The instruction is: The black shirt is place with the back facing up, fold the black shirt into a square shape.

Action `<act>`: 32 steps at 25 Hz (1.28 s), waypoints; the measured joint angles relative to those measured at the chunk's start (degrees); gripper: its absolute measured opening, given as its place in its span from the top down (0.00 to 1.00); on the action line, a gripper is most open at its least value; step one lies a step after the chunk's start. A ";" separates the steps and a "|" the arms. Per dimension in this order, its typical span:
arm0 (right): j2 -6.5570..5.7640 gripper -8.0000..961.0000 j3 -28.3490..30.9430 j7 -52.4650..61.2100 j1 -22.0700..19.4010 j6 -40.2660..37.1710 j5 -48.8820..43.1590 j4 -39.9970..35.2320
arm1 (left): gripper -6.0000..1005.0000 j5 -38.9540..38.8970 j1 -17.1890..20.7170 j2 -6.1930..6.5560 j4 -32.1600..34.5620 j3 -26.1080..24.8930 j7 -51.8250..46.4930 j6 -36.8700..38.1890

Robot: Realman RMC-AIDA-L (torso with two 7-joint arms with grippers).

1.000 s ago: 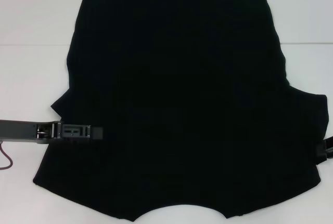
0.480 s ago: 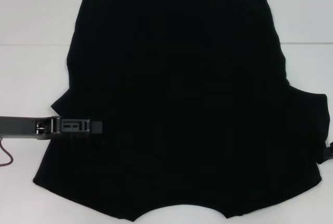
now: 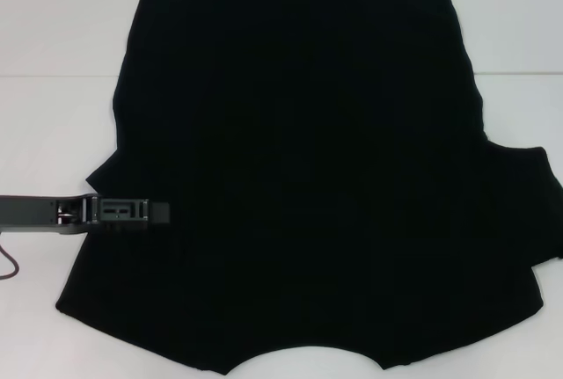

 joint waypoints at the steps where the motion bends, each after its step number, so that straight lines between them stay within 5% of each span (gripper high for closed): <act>1: -0.09 0.97 0.53 0.00 -0.25 0.21 0.00 -0.52 | 0.32 0.00 0.08 0.03 0.00 0.00 0.00 0.00; 19: -0.41 0.97 2.47 -4.38 -1.22 1.33 -3.96 -9.45 | 0.32 -0.18 0.63 0.08 -0.09 -1.30 0.44 0.41; 32: 2.19 0.97 -1.12 -7.85 1.11 1.76 -4.38 -13.64 | 0.32 -0.17 0.18 0.14 -0.83 -1.41 0.44 0.26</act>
